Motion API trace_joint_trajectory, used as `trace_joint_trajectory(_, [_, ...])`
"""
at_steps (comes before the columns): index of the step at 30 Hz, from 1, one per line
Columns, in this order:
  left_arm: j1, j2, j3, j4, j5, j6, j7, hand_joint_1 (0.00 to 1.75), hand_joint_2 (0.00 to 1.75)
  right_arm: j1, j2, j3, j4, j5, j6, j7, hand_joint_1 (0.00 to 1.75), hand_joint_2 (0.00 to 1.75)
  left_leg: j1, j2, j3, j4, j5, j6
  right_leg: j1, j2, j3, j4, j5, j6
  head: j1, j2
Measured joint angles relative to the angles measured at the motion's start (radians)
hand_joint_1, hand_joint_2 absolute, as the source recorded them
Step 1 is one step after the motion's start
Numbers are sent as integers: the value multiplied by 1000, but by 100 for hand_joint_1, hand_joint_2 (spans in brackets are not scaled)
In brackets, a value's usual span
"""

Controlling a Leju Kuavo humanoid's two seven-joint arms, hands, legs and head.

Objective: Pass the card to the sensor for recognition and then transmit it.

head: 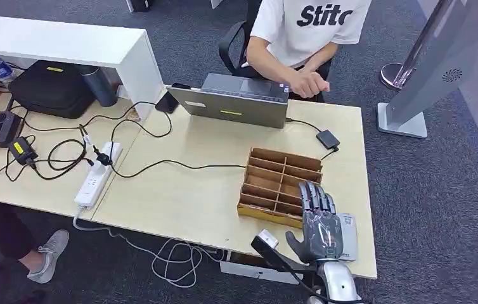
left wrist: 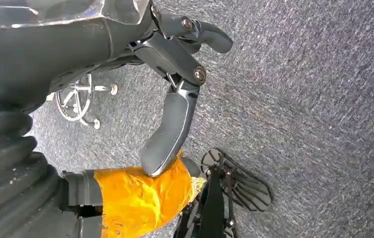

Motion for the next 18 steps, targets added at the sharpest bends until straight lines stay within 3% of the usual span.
trace_joint_trajectory(18, [0,-1,0,0,2,0,-2,0,175,-18,0,0,58,31,-34,11,0,175,0,0,0,0,0,0,0,0,0,0,0,0,0,0])
